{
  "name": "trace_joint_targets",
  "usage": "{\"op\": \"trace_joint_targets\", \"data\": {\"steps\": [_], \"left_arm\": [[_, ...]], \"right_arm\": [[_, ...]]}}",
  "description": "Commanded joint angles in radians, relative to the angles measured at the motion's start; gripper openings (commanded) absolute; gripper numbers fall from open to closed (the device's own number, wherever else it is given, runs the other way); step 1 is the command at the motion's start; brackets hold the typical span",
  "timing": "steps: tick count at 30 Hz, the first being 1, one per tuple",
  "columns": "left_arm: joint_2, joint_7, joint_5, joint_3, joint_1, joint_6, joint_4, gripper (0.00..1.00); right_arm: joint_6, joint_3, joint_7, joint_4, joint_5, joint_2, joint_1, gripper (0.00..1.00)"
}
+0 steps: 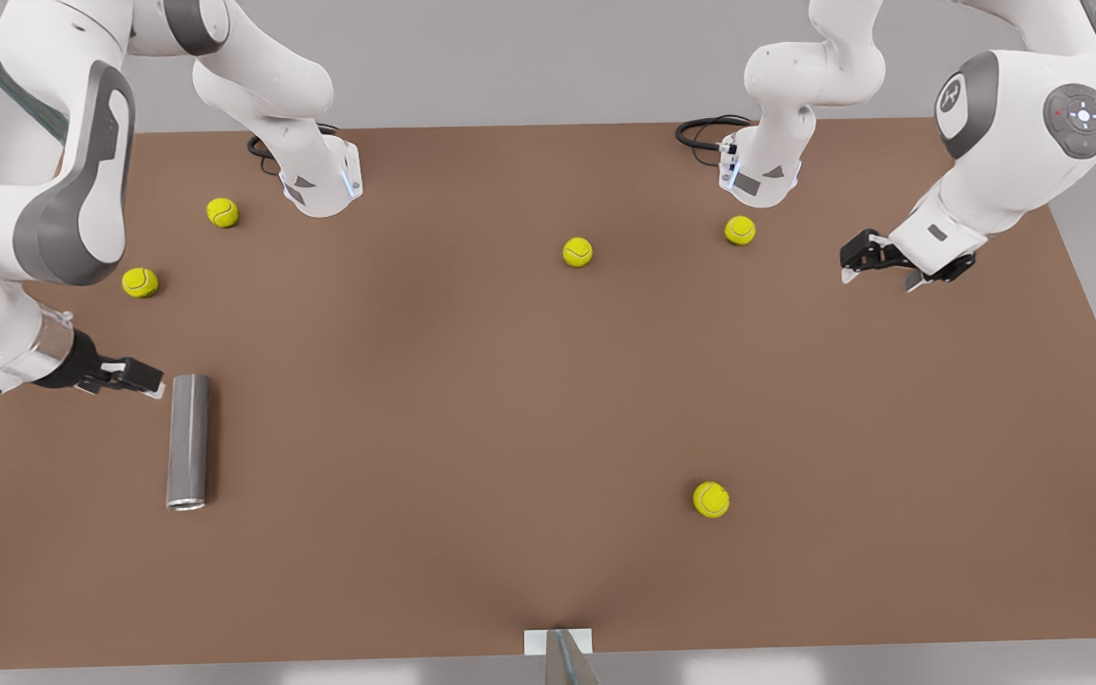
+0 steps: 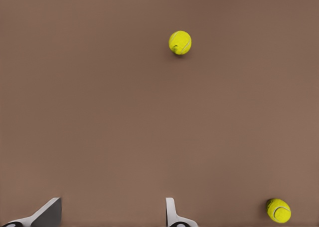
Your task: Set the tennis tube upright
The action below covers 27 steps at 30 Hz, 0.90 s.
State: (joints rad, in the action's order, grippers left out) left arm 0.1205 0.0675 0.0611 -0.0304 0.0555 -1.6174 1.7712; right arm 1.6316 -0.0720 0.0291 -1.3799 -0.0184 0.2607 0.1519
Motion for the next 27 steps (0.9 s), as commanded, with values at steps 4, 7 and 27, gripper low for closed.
{"op": "trace_joint_targets", "data": {"steps": [4,7,27], "left_arm": [[0.001,0.002,0.000,0.000,0.001,0.001,-0.002,1.00],[0.001,0.000,0.000,0.000,-0.006,0.016,-0.007,1.00],[-0.214,-0.139,0.171,-0.081,-0.043,-0.044,-0.061,1.00]], "right_arm": [[-0.004,0.000,0.000,-0.004,0.002,0.014,-0.005,1.00],[-0.018,0.003,-0.104,-0.008,0.005,0.026,0.028,1.00],[0.247,0.006,-0.238,-0.093,0.092,0.382,0.201,1.00]]}}
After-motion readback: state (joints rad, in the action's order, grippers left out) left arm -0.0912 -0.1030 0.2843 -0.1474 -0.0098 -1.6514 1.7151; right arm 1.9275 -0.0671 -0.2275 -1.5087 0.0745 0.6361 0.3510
